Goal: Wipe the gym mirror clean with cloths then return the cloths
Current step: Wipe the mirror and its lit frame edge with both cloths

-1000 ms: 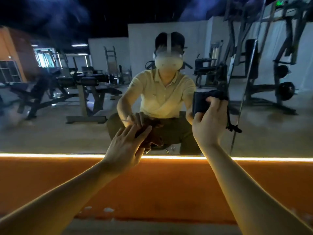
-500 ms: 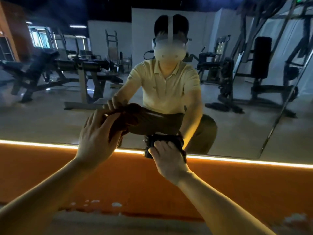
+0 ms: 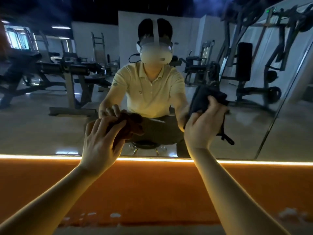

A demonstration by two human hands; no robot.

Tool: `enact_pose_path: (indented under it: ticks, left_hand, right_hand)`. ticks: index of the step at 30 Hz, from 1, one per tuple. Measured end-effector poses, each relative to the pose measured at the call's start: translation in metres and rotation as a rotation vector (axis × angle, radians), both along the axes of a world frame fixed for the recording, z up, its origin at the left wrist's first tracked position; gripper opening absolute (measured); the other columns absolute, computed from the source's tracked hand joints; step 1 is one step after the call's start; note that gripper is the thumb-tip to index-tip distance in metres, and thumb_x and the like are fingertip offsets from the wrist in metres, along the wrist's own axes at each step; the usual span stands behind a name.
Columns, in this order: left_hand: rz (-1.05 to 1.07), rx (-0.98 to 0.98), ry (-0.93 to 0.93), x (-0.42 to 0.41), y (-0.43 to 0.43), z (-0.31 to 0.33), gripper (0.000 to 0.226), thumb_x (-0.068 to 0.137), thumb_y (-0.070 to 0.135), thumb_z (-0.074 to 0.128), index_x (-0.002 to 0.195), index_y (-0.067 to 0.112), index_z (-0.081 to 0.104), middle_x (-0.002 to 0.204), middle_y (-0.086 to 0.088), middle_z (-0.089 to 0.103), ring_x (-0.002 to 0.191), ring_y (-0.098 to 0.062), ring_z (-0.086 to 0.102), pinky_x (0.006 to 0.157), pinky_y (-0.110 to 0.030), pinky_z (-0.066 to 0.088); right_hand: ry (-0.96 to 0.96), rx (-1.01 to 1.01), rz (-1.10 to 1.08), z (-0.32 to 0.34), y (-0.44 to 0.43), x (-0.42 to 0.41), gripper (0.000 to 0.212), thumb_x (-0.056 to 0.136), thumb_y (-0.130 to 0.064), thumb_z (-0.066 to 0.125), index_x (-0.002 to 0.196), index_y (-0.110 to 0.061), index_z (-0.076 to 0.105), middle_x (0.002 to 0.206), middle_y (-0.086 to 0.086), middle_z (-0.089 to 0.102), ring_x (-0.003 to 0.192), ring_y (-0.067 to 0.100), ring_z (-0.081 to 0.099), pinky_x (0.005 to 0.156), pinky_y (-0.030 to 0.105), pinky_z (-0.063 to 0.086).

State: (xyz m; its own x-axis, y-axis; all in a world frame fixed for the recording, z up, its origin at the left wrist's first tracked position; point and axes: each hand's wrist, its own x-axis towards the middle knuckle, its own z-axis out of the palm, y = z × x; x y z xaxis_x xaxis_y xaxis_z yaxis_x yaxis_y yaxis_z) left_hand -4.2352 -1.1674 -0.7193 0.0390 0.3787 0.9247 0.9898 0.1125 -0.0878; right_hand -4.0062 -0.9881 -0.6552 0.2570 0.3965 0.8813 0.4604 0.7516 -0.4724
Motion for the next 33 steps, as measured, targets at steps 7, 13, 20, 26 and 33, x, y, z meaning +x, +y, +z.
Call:
enact_pose_path:
  ticks: [7, 13, 20, 26, 33]
  left_hand:
    - [-0.023, 0.101, -0.196, 0.003, -0.011, 0.022, 0.047, 0.094, 0.021, 0.065, 0.137, 0.004, 0.063, 0.128, -0.025, 0.058, 0.114, -0.039, 0.053, 0.101, -0.044, 0.036]
    - [-0.082, 0.107, -0.113, -0.013, -0.001, 0.015, 0.051, 0.097, 0.024, 0.063, 0.146, 0.016, 0.051, 0.129, -0.025, 0.058, 0.115, -0.045, 0.056, 0.095, -0.056, 0.045]
    - [-0.107, 0.091, -0.035, -0.023, -0.003, 0.014, 0.048, 0.101, 0.03, 0.059, 0.147, 0.016, 0.051, 0.13, -0.019, 0.055, 0.116, -0.038, 0.053, 0.097, -0.05, 0.04]
    - [-0.097, 0.09, -0.079, -0.019, -0.007, 0.014, 0.045, 0.098, 0.023, 0.061, 0.14, 0.006, 0.058, 0.126, -0.022, 0.06, 0.113, -0.04, 0.056, 0.094, -0.055, 0.045]
    - [-0.114, 0.059, -0.067, -0.023, -0.01, 0.014, 0.048, 0.099, 0.025, 0.061, 0.144, 0.01, 0.055, 0.129, -0.024, 0.059, 0.116, -0.042, 0.056, 0.099, -0.054, 0.041]
  right_hand:
    - [-0.777, 0.407, 0.259, -0.068, -0.051, -0.062, 0.033, 0.103, -0.016, 0.047, 0.13, -0.014, 0.067, 0.104, 0.007, 0.063, 0.091, 0.019, 0.06, 0.08, 0.039, 0.057]
    - [-0.772, 0.447, 0.167, -0.057, -0.024, -0.019, 0.013, 0.094, -0.014, 0.067, 0.105, -0.012, 0.071, 0.1, 0.01, 0.065, 0.085, 0.022, 0.063, 0.073, 0.036, 0.054]
    - [-0.272, 0.001, 0.066, -0.016, -0.027, -0.019, 0.028, 0.088, -0.012, 0.056, 0.116, -0.012, 0.055, 0.112, 0.008, 0.059, 0.093, 0.014, 0.057, 0.075, 0.035, 0.055]
    - [-0.734, 0.262, 0.36, -0.042, -0.081, -0.077, 0.041, 0.083, -0.008, 0.08, 0.12, -0.006, 0.061, 0.106, 0.011, 0.061, 0.082, 0.02, 0.069, 0.061, 0.029, 0.062]
    - [-0.444, 0.0, 0.063, -0.017, -0.011, 0.015, 0.021, 0.092, -0.025, 0.065, 0.105, -0.012, 0.058, 0.105, 0.008, 0.064, 0.074, 0.018, 0.065, 0.059, 0.023, 0.048]
